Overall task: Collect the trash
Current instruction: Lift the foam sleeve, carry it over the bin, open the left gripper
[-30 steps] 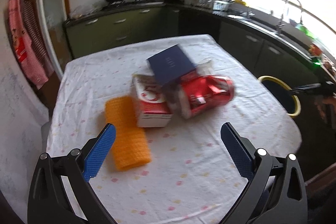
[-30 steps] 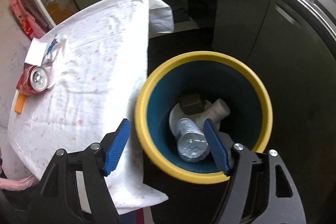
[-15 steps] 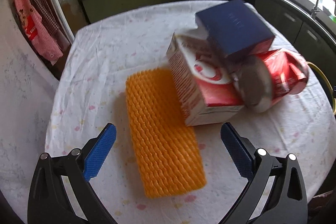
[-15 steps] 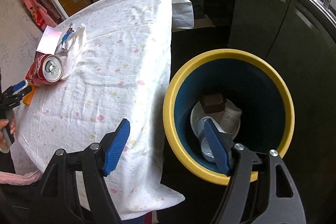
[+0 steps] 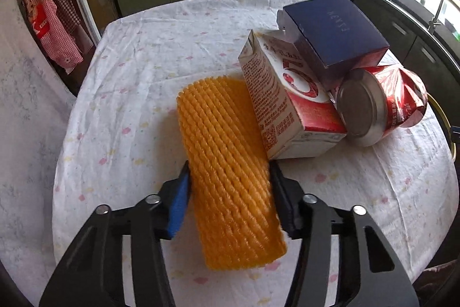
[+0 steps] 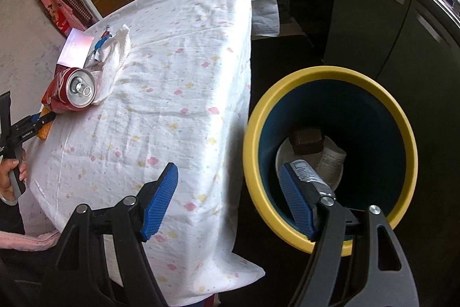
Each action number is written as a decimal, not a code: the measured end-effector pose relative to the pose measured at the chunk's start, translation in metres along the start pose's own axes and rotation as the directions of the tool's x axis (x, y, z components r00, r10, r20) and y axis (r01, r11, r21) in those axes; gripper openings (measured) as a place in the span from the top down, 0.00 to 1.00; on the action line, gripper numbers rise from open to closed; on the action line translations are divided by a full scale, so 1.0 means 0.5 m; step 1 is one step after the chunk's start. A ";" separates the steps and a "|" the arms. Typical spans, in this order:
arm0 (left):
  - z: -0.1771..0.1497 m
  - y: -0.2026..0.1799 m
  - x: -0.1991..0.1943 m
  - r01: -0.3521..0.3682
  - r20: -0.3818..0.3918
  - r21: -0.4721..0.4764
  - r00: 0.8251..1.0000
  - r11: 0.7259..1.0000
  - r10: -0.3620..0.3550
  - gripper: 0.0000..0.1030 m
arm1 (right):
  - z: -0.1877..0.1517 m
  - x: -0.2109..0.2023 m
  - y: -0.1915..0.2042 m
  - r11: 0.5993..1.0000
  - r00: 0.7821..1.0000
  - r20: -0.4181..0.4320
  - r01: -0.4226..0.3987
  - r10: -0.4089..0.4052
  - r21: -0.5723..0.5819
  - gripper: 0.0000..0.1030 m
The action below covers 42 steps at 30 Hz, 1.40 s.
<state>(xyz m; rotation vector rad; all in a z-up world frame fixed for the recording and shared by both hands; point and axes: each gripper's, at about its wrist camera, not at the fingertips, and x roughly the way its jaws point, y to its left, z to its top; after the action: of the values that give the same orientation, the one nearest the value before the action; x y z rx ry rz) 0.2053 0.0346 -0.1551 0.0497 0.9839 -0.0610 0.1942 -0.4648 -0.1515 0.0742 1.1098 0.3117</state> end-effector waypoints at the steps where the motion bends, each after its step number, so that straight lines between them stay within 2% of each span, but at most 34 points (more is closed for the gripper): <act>1: -0.001 0.000 -0.006 -0.001 0.005 -0.001 1.000 1.000 0.001 0.58 | 0.000 0.000 0.000 1.000 1.000 0.000 -0.002 0.002 -0.002 0.33; 4: -0.007 0.003 -0.032 -0.013 0.031 0.002 0.999 1.000 0.013 0.71 | -0.001 -0.001 0.005 1.000 1.000 0.002 -0.007 0.007 -0.005 0.33; 7: -0.010 0.007 -0.057 -0.026 0.057 0.003 0.998 1.000 0.026 0.77 | -0.001 -0.002 0.009 1.000 1.000 0.006 -0.012 0.012 -0.009 0.33; 18: -0.016 0.010 -0.186 -0.070 0.185 -0.013 0.980 0.997 0.071 0.80 | -0.001 -0.017 0.020 1.000 0.999 0.030 -0.030 0.030 -0.009 0.33; 24: -0.003 -0.048 -0.260 -0.023 0.259 0.046 0.966 0.999 0.010 0.80 | -0.017 -0.039 0.007 0.999 0.998 0.060 -0.039 0.037 0.020 0.33; 29: 0.027 -0.150 -0.293 0.064 0.297 0.165 0.948 0.984 -0.112 0.80 | -0.041 -0.059 -0.018 0.998 0.996 0.083 -0.029 0.023 0.064 0.33; 32: 0.050 -0.227 -0.283 0.135 0.275 0.251 0.940 0.959 -0.204 0.80 | -0.063 -0.078 -0.044 0.993 0.994 0.107 -0.025 0.013 0.112 0.33; 36: 0.076 -0.355 -0.253 0.228 0.216 0.367 0.922 0.902 -0.321 0.80 | -0.095 -0.105 -0.080 0.985 0.990 0.138 -0.004 -0.020 0.171 0.33; 39: 0.094 -0.472 -0.224 0.305 0.146 0.451 0.902 0.839 -0.407 0.80 | -0.126 -0.132 -0.116 0.976 0.986 0.162 0.012 -0.048 0.219 0.33; 42: 0.105 -0.597 -0.190 0.351 0.069 0.529 0.889 0.772 -0.452 0.80 | -0.150 -0.149 -0.147 0.966 0.983 0.172 0.022 -0.068 0.256 0.32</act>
<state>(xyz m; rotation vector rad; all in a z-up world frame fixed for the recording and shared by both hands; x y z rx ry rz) 0.1745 -0.2638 -0.0511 0.3098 0.7451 -0.7174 0.1128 -0.5635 -0.1358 0.2987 0.9659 0.1179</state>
